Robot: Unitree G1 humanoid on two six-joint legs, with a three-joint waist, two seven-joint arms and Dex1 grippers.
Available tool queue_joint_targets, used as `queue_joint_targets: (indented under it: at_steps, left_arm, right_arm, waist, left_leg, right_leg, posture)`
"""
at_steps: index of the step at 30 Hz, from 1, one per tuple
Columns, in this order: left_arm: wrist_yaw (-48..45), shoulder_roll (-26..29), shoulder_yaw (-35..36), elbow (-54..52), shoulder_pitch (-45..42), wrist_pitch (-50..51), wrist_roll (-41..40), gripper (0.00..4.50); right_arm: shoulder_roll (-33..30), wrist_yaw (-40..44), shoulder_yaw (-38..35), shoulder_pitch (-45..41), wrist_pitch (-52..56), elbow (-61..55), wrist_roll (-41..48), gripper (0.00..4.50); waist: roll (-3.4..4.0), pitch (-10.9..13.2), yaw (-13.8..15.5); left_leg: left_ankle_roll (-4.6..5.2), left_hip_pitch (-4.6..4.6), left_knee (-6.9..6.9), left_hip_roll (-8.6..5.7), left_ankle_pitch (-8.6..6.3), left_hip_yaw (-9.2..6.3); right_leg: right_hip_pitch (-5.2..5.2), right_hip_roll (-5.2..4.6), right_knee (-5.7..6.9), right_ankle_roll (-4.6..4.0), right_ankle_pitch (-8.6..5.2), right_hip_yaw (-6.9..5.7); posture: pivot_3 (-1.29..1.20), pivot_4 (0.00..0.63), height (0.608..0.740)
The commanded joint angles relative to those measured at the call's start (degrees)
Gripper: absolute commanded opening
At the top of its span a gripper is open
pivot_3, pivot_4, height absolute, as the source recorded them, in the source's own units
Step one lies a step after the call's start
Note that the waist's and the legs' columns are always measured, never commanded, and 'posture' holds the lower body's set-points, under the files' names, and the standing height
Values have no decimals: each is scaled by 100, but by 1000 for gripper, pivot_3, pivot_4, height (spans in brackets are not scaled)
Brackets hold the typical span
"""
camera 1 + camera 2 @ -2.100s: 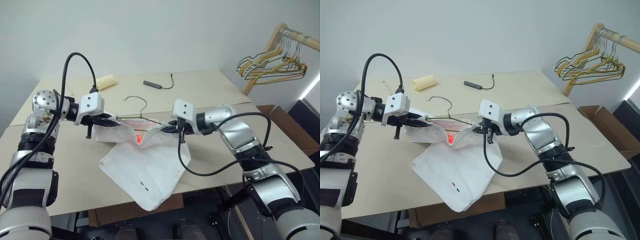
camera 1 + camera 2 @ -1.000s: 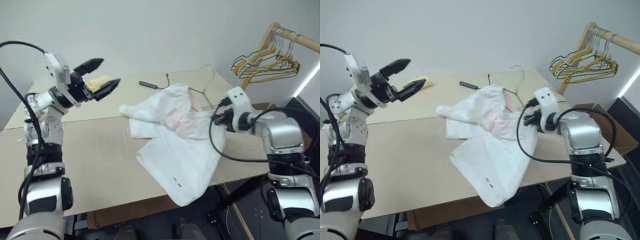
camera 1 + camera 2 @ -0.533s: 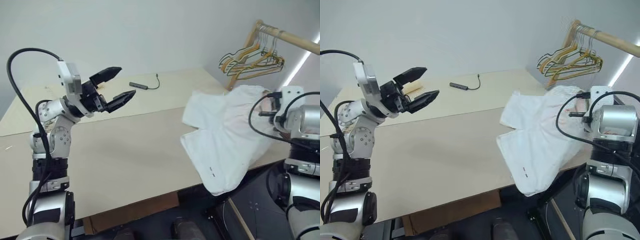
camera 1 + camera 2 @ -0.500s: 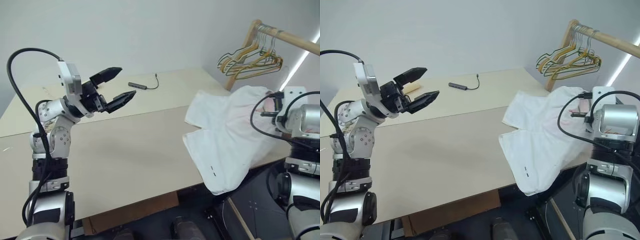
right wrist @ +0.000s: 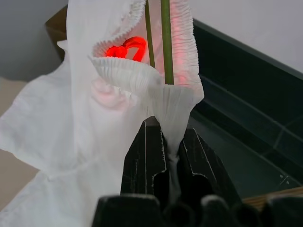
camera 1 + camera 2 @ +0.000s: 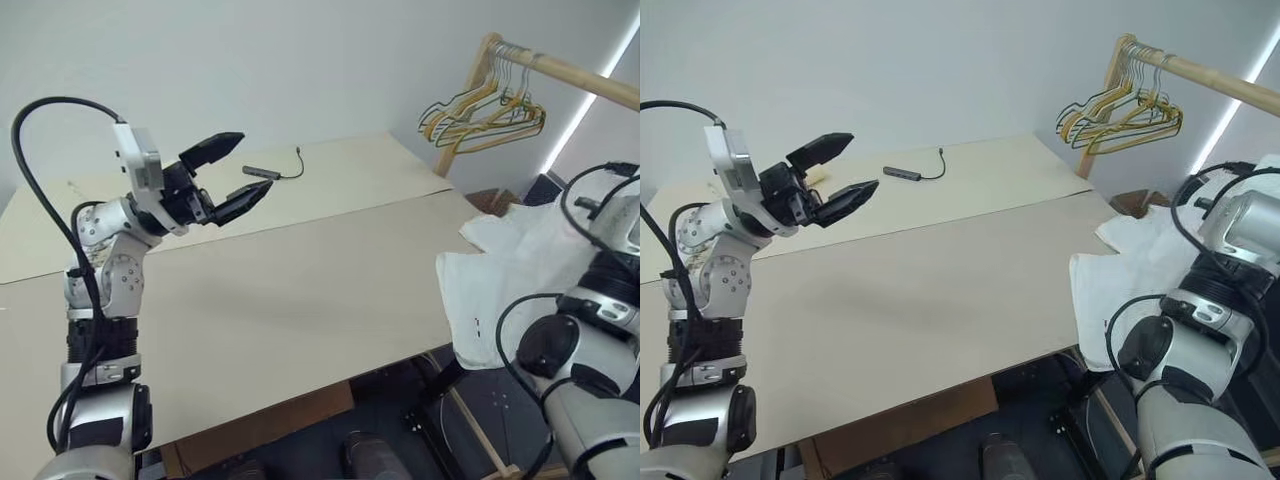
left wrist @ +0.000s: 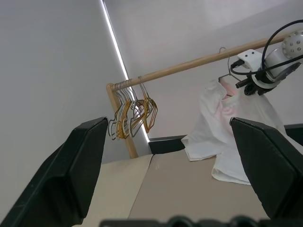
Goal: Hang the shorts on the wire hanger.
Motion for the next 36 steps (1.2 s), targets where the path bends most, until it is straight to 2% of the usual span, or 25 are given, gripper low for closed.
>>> queue_joint_targets:
  at_steps: [1, 7, 11, 19, 24, 36]
  left_arm:
    - [75, -20, 28, -281, 2, -6, -111, 4482]
    - [-113, 78, -19, -482, 190, 78, -158, 4482]
    - [-364, 172, -56, -641, 345, 183, -264, 4482]
    - [-773, 214, -36, -804, 508, 176, -536, 4482]
    - [-810, 197, -44, -752, 472, 121, -505, 4482]
    - [-767, 184, -86, -755, 511, 61, -404, 4500]
  right_arm:
    - [-447, -230, -66, -408, -757, 514, 103, 0]
    - [-984, -577, -521, -911, -1473, 2034, 616, 0]
    - [-1160, -836, -699, -1135, -1524, 2767, 969, 0]
    - [-1243, -1154, -585, -1148, -1626, 3275, 1331, 0]
    - [-1226, -1153, -213, -1015, -1661, 3235, 1248, 0]
    - [-1151, -1413, 548, -833, -2011, 2788, 1007, 3927]
  waist:
    - [2, 1, 2]
    - [4, 3, -56]
    - [10, 7, -76]
    - [12, 9, -84]
    - [12, 9, -87]
    - [33, 22, -72]
  left_leg:
    - [0, 0, -1, -1, 0, 0]
    - [2, 15, -12, -2, -1, 3]
    - [3, 20, -19, -2, -1, 4]
    - [8, 89, -56, -6, -1, 2]
    - [31, 84, -63, -12, -8, 3]
    - [63, 70, -63, -28, -27, 21]
  right_leg:
    - [0, 0, -1, 0, 0, -1]
    - [10, 1, -7, 4, -3, 7]
    - [13, 1, -14, 6, -4, 16]
    - [79, 6, -62, 12, -4, 37]
    - [86, 11, -98, 39, 13, 70]
    - [75, 3, -117, 64, 20, 104]
  posture:
    - [-131, 0, 740]
    - [-125, 0, 740]
    - [-123, 0, 740]
    - [-125, 0, 740]
    - [-127, 0, 740]
    - [-119, 0, 740]
